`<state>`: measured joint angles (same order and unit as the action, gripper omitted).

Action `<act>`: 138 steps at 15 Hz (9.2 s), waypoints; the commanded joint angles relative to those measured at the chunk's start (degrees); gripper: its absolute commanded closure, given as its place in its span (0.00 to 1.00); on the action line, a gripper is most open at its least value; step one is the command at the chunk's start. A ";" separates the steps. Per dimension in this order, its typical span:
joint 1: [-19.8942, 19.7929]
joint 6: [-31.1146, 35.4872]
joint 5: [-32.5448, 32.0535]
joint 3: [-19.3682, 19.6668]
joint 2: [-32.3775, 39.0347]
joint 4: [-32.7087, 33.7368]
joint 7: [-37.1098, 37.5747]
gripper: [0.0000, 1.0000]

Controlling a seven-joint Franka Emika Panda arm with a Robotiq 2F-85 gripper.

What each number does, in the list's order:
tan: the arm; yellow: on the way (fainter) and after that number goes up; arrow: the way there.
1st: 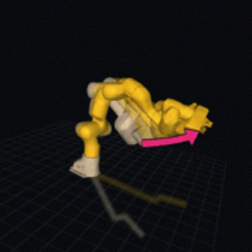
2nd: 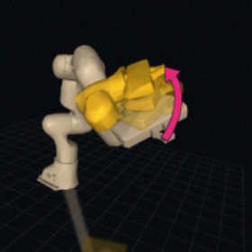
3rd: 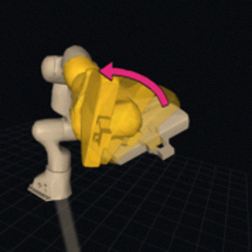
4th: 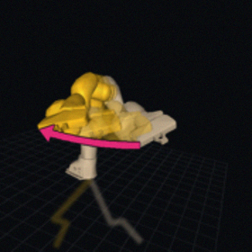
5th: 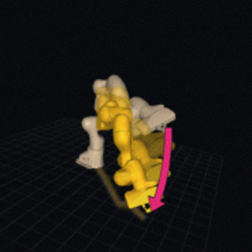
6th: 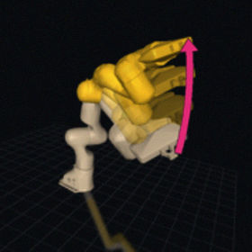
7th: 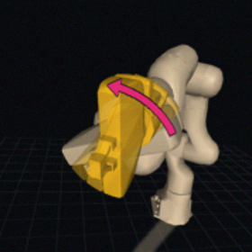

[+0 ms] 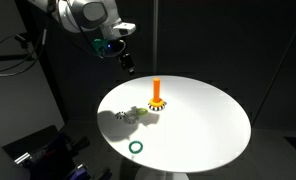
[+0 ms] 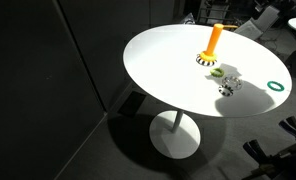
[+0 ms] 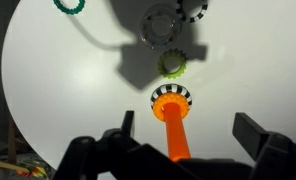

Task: Remove the orange ring from the ring stacking stand and drop it on the table

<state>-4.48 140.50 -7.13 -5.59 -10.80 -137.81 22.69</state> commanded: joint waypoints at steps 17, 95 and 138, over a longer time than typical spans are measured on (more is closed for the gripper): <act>6.37 11.84 -4.17 8.45 26.00 13.75 9.32 0.00; 18.70 6.74 -2.84 19.64 35.30 28.87 16.38 0.64; 9.48 -4.80 1.49 13.09 30.62 30.42 11.61 0.64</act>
<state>4.83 133.98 -4.00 7.22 20.77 -106.61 33.52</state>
